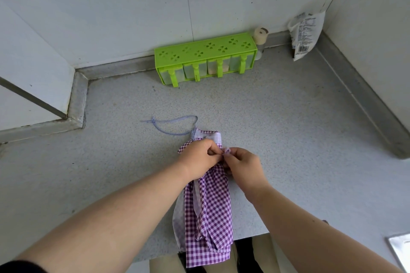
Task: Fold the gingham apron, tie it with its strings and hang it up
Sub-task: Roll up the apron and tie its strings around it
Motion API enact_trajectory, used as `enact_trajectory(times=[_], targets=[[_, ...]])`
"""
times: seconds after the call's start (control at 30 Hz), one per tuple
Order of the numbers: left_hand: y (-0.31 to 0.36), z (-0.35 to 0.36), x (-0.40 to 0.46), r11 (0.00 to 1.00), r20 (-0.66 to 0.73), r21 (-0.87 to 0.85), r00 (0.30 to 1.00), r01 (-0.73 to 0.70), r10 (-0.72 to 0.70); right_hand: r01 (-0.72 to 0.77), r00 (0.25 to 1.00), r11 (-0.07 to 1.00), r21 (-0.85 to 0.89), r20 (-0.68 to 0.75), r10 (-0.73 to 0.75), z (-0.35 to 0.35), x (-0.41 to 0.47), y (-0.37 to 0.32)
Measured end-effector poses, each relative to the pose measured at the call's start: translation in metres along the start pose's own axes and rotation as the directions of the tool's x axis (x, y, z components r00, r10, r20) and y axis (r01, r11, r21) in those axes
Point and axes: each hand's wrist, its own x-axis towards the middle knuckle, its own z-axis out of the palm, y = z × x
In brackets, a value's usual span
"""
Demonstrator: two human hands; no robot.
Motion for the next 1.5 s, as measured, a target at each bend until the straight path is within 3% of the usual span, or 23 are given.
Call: enact_trajectory(times=[0.1,0.27,0.5,0.7,0.87,0.93,1.07,1.13,1.27,1.5], targets=[[0.001,0.001,0.001,0.999,-0.009,0.034,1.0,0.004,-0.004,0.014,0.999,0.999,-0.044,0.034,-0.012,0.0,0.0,0.002],[-0.001,-0.003,0.002,0.997,0.008,0.072,1.0,-0.009,0.009,-0.011,0.999,1.0,-0.015,-0.05,0.011,0.007,0.007,0.002],[-0.002,-0.001,0.005,0.998,0.022,0.063,1.0,0.006,-0.008,0.11,0.994,0.969,-0.221,0.009,-0.111,-0.002,0.005,0.003],[0.001,-0.002,0.007,0.99,0.053,0.132,0.998,-0.044,0.038,0.204,0.975,0.866,-0.456,0.174,-0.138,-0.012,0.007,-0.007],[-0.001,-0.002,0.006,0.975,0.087,0.2,0.993,-0.097,0.081,0.314,0.942,0.634,-0.707,0.317,-0.112,-0.022,0.01,-0.024],[-0.001,-0.001,0.004,0.972,0.077,0.203,0.992,-0.114,0.1,0.298,0.948,0.604,-0.739,0.302,-0.099,-0.019,0.01,-0.029],[0.003,0.003,-0.003,0.945,0.078,0.286,0.987,-0.156,0.139,0.148,0.984,0.649,-0.747,0.174,-0.024,-0.012,0.008,-0.033],[0.008,0.003,-0.007,0.914,0.087,0.356,0.981,-0.192,0.172,0.139,0.987,0.564,-0.814,0.157,-0.017,-0.007,0.009,-0.03],[0.018,0.004,-0.009,0.861,0.125,0.454,0.974,-0.228,0.192,0.184,0.977,0.454,-0.872,0.113,-0.178,-0.001,0.012,-0.012],[0.02,0.002,0.003,0.921,0.175,0.371,0.983,-0.121,0.059,0.283,0.929,0.559,-0.78,0.079,-0.36,-0.001,0.002,0.008]])
